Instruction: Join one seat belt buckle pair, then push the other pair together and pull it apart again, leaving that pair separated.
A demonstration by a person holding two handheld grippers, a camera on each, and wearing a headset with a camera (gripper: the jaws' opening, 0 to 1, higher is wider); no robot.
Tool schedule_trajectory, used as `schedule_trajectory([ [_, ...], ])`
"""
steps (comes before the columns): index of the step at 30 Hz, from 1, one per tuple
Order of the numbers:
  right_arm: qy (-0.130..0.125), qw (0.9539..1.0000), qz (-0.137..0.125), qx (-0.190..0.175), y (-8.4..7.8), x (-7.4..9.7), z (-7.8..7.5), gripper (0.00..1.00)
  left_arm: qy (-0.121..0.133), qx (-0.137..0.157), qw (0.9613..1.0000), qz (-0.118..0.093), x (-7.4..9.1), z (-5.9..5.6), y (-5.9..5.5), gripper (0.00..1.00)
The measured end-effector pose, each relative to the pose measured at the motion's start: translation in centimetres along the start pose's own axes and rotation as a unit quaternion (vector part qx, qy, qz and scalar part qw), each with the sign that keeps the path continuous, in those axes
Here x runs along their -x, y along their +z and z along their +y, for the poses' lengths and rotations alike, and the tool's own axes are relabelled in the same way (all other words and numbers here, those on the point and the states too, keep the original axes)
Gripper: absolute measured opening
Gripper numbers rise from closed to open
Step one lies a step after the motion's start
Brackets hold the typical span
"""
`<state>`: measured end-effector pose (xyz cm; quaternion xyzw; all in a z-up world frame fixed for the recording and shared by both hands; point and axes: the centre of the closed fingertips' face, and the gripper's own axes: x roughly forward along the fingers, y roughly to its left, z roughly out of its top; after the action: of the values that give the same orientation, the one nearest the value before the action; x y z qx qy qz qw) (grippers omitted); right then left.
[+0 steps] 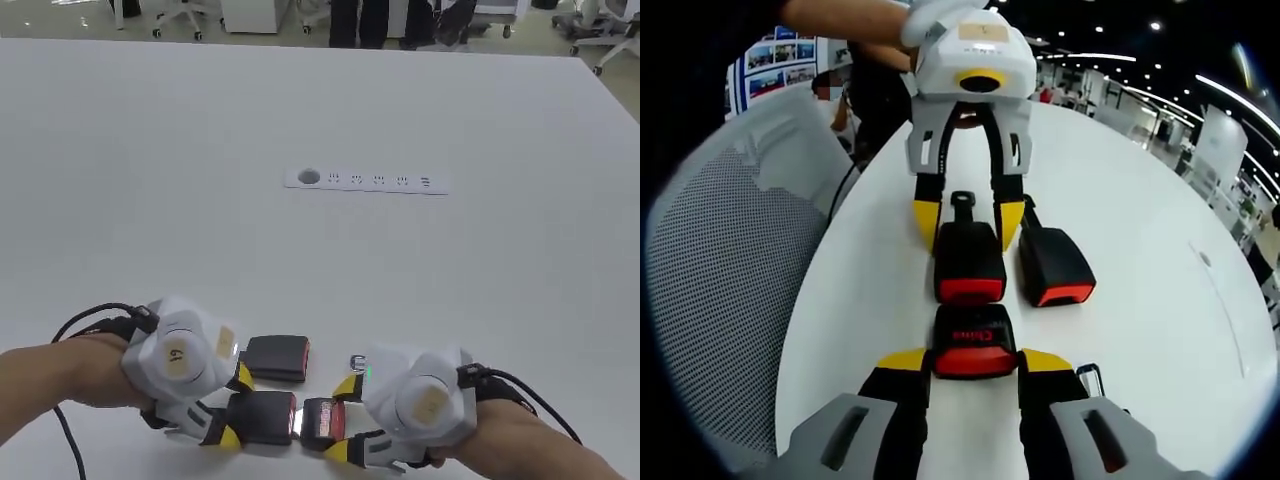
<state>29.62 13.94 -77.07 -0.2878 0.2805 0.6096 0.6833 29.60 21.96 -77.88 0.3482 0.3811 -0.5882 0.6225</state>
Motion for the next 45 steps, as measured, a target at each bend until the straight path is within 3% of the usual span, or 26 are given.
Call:
schedule_trajectory([
  [18, -0.004, 1.0, 0.005, 0.002, 0.2, 2.1, -0.8, 0.36, 0.01, 0.026, 0.9995, -0.017, 2.3, 0.3, 0.5, 0.44],
  [25, -0.006, 0.9999, 0.014, 0.007, 0.1, 3.0, -1.1, 0.37, 0.015, 0.032, 0.9991, -0.025, 3.5, 0.7, 1.5, 0.46],
  [37, -0.02, 0.9994, 0.025, 0.011, -1.1, 4.4, -3.1, 0.37, 0.033, 0.04, 0.9979, -0.038, 4.5, 2.8, 2.8, 0.46],
  [45, -0.032, 0.999, 0.03, 0.002, -2.0, 5.0, -4.6, 0.37, 0.037, 0.037, 0.9982, -0.03, 3.9, 4.4, 2.8, 0.46],
])
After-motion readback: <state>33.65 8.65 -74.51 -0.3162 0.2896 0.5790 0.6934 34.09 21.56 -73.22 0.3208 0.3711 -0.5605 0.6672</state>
